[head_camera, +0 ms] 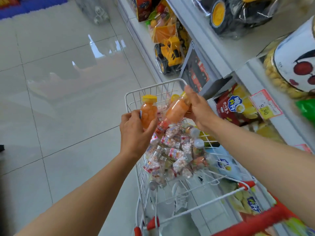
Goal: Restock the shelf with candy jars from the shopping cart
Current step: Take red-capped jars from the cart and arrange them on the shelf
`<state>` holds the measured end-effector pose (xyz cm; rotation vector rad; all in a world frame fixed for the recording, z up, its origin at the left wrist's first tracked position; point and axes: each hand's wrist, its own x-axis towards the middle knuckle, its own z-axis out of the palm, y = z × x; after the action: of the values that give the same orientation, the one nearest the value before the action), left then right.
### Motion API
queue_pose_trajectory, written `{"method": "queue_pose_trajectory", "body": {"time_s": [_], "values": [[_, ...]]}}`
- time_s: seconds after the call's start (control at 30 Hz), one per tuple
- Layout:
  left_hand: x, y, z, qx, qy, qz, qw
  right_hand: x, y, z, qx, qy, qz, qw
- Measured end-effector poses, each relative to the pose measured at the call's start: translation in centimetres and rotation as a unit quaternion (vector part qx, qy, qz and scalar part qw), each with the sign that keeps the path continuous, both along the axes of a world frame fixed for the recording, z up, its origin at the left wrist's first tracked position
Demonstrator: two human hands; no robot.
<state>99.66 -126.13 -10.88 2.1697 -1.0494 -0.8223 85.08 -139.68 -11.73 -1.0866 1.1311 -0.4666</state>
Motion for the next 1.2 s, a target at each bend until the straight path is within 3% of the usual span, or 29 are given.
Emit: {"method": "queue_pose_trajectory", "body": {"time_s": [0.2,0.33,0.5,0.67,0.9,1.1,1.2], "values": [[-2.7,2.1,4.1,-0.031,0.104,-0.083,0.991,-4.5,5.8,6.2,0.154,-0.169,-0.127,0.965],[-5.8,3.2,7.2,-0.039,0.151,-0.148,0.977,-8.9,10.2,9.8,0.175,-0.257,-0.204,0.928],[-11.0,4.0,10.9,-0.030,0.175,-0.222,0.959,-15.4,15.0,14.1,0.127,-0.325,-0.282,0.894],[-17.9,6.4,14.2,-0.046,0.200,-0.286,0.936,-22.7,20.6,16.9,0.065,-0.300,-0.328,0.893],[-28.7,13.5,15.8,-0.079,0.260,-0.334,0.902,-31.6,30.2,19.4,0.065,-0.350,-0.388,0.850],[-37.3,21.9,19.6,-0.080,0.282,-0.380,0.877,-39.4,40.1,22.5,-0.037,-0.338,-0.414,0.844],[-41.5,25.3,22.6,-0.102,0.284,-0.411,0.860,-43.3,44.6,25.6,-0.092,-0.305,-0.404,0.857]]}}
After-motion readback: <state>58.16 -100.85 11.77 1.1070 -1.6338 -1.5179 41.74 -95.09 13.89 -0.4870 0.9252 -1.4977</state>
